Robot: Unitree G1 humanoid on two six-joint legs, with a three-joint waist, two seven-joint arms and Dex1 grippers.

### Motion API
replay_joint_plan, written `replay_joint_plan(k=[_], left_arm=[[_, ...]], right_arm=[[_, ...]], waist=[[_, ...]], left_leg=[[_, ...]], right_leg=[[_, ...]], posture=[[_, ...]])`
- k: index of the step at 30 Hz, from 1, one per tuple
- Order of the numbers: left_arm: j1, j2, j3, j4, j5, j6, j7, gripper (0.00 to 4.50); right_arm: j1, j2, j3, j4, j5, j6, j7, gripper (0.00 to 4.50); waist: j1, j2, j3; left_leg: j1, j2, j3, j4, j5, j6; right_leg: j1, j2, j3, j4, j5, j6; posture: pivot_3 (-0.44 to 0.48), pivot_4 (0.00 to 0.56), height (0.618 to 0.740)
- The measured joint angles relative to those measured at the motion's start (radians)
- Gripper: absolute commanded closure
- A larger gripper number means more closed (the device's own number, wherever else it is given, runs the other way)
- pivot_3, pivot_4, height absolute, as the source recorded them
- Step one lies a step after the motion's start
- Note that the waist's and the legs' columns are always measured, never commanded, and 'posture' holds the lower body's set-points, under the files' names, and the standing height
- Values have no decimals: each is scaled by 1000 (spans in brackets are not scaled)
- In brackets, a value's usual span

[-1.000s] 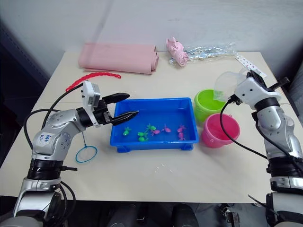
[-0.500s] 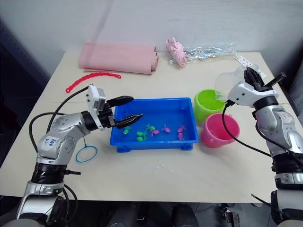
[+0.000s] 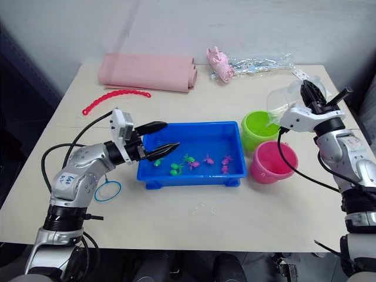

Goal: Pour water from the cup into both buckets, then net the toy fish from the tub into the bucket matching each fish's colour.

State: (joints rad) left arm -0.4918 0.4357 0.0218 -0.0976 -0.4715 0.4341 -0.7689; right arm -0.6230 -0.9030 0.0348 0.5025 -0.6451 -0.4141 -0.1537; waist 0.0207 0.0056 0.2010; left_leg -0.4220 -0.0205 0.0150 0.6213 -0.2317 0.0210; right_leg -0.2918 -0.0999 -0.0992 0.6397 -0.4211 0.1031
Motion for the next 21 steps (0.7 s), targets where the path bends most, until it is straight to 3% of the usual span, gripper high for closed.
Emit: replay_joint_plan(k=[10, 21], left_arm=[[0, 10, 0, -16, -1, 1, -7, 0], [-8, 21, 18, -14, -30, 11, -35, 0]], right_arm=[[15, -13, 9, -5, -70, -26, -75, 4421], [22, -12, 9, -37, -55, -37, -64, 4421]], waist=[[0, 0, 0], [1, 0, 0]], left_leg=[[0, 0, 0, 1, 0, 0], [0, 0, 0, 1, 0, 0]], right_leg=[[0, 0, 0, 1, 0, 0], [0, 0, 0, 2, 0, 0]], posture=[[0, 150, 740], [0, 150, 740]])
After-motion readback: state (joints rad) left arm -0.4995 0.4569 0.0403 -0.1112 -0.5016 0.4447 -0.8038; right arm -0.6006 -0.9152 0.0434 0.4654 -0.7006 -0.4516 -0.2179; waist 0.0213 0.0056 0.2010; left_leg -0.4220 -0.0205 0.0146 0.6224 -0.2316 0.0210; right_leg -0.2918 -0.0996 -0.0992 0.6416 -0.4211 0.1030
